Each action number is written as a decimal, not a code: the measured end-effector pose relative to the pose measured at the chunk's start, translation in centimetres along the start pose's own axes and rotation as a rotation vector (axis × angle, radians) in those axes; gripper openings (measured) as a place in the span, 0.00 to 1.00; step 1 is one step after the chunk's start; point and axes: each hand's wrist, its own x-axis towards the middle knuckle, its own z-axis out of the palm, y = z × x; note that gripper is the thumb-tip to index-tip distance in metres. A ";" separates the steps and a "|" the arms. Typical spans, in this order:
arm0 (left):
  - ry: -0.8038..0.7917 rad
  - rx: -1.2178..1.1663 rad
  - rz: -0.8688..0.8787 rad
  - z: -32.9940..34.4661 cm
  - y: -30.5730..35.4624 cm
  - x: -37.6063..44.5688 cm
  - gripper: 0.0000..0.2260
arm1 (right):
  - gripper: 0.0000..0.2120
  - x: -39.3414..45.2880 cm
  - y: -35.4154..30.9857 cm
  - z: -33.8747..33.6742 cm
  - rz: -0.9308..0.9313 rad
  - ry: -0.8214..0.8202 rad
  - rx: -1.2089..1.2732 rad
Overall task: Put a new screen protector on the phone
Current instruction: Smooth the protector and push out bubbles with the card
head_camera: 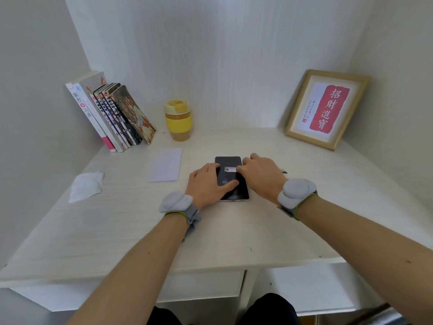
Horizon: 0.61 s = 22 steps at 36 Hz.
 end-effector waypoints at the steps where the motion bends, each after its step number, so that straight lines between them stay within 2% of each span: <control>1: 0.000 -0.001 -0.002 -0.1 0.0 0.0 0.32 | 0.13 -0.2 -0.1 0.0 -0.015 0.006 -0.005; 13: -0.011 -0.017 -0.006 -0.4 0.1 0.0 0.33 | 0.12 1.5 0.6 0.0 0.065 -0.032 0.030; 22: -0.016 -0.034 0.000 -0.5 0.2 -0.2 0.33 | 0.15 -0.8 0.4 0.0 -0.068 0.000 0.033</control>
